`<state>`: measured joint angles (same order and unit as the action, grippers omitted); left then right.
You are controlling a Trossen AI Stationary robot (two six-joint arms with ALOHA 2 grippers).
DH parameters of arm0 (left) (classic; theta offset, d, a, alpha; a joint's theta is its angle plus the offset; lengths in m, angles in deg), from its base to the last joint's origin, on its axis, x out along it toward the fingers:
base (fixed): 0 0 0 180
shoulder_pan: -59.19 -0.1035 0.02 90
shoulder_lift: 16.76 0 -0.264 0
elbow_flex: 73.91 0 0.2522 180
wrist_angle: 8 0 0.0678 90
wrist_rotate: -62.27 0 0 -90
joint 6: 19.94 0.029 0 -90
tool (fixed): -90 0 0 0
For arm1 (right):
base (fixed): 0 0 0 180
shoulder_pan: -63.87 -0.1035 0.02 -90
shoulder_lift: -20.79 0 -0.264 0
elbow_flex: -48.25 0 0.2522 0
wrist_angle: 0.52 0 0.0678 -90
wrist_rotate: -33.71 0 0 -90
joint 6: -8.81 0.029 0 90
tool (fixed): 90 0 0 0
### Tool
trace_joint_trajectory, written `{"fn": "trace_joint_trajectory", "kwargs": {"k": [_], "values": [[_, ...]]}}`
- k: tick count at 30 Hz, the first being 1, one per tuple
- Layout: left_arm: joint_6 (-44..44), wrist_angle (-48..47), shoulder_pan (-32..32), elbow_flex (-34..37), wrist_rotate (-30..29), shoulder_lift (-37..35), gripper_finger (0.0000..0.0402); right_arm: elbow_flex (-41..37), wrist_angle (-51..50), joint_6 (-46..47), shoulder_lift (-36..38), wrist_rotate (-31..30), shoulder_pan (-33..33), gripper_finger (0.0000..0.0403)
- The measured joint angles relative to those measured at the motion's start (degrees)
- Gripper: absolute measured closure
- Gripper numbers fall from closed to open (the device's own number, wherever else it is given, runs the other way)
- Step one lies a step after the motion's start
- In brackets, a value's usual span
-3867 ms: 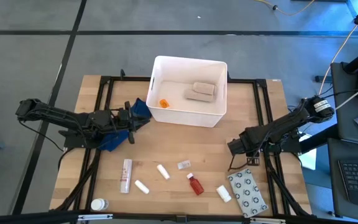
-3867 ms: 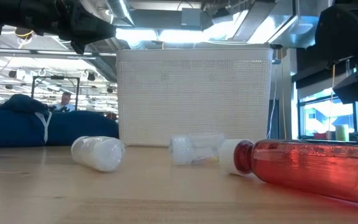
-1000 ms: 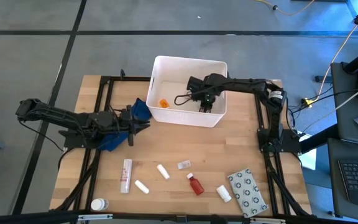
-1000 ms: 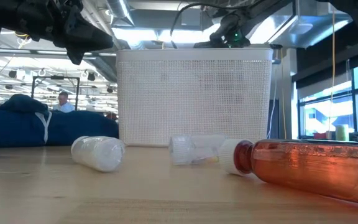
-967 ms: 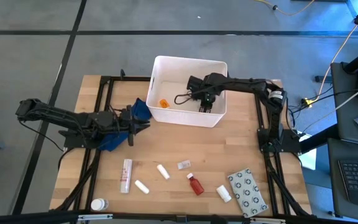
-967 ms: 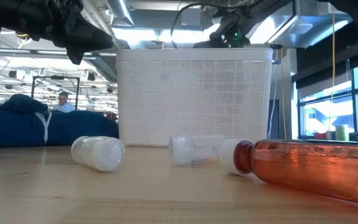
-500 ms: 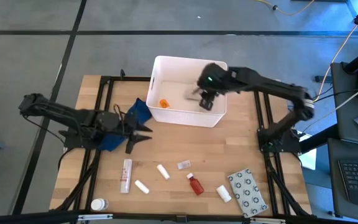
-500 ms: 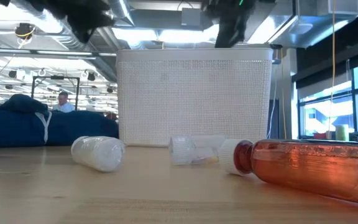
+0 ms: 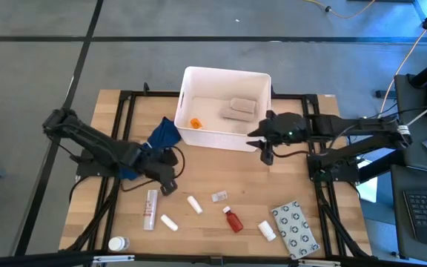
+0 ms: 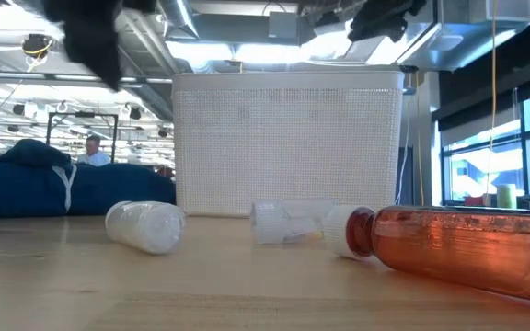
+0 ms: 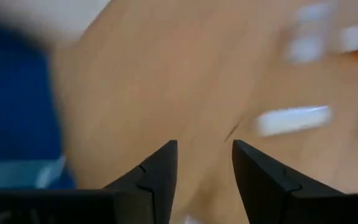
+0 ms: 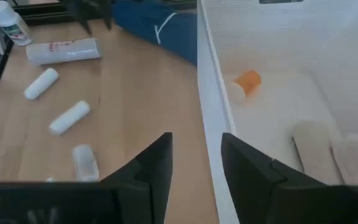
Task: Pick & place medical supplies in basket/bin
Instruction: Put the light brown bandage into the white bin
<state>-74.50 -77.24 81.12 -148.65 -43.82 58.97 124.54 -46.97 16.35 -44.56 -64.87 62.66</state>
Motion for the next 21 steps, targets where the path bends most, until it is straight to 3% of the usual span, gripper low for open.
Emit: {"fn": "trace_joint_trajectory", "kwargs": {"k": [3, 6, 16, 21], "values": [[-14.88, -9.43, 1.17, -2.47, 2.68, 4.52, 0.0256, -1.42, 0.26, -0.31, 1.82, 0.02, -0.48, 0.0264], [-26.50, -12.24, 2.51, -2.33, 8.07, 8.03, 0.0256, -1.82, 0.24, -2.21, 2.54, 0.03, -0.92, 0.0264], [-50.90, -12.06, 8.86, -2.29, 21.17, 15.65, 0.0256, -1.82, -1.06, -9.59, 2.57, 0.07, -0.94, 0.0264], [-56.81, -11.84, 11.71, -2.29, 21.82, 18.45, 0.0256, -1.84, -3.60, -9.76, 2.57, 0.11, -0.92, 0.0264]]}}
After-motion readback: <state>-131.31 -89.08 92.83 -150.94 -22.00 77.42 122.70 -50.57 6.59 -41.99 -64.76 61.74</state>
